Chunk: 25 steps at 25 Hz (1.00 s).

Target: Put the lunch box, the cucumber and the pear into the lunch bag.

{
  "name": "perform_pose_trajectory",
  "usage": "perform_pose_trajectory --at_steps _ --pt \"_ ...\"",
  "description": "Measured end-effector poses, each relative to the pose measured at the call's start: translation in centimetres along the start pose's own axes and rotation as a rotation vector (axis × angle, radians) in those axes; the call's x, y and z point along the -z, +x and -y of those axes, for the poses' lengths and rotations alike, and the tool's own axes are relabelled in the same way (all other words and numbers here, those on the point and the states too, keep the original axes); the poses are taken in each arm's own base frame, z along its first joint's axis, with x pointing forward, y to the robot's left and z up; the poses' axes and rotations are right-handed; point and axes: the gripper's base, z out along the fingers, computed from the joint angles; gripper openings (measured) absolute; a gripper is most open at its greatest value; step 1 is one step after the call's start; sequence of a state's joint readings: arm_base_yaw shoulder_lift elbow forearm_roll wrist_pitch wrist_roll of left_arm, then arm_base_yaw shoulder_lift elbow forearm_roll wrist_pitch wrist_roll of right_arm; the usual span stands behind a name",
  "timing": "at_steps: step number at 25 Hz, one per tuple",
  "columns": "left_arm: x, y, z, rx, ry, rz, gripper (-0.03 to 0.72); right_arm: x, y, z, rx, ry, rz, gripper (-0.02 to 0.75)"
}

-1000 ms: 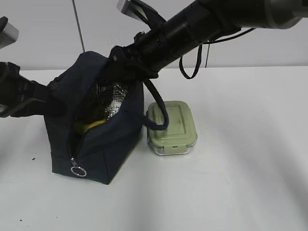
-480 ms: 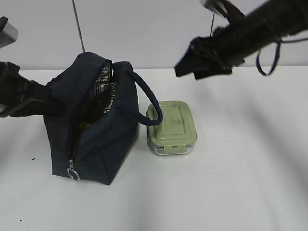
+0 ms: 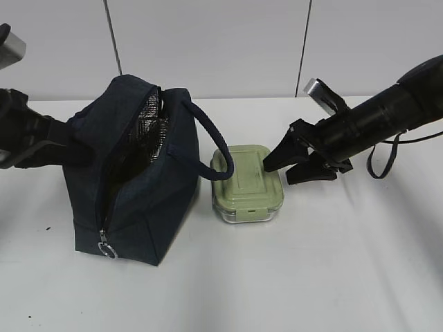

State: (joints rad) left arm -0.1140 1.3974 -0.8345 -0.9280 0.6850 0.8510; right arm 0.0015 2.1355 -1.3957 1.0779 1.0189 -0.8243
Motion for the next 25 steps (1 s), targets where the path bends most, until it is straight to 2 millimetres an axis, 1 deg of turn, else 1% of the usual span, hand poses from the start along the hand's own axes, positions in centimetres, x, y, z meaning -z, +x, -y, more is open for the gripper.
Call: perform_pose_trajectory --at_steps 3,6,10,25 --pt "0.0 0.0 0.0 0.0 0.0 0.0 -0.019 -0.1 -1.1 0.1 0.015 0.0 0.001 0.544" --pt "0.0 0.0 0.0 0.001 0.001 0.0 -0.019 -0.3 -1.6 0.6 0.019 0.015 -0.023 0.545" --pt "0.0 0.0 0.0 0.002 0.002 0.001 -0.019 -0.8 -1.5 1.2 0.019 0.018 -0.06 0.545" --pt "0.0 0.0 0.0 0.006 0.004 0.002 -0.019 -0.8 -1.3 1.0 0.017 0.0 -0.082 0.545"
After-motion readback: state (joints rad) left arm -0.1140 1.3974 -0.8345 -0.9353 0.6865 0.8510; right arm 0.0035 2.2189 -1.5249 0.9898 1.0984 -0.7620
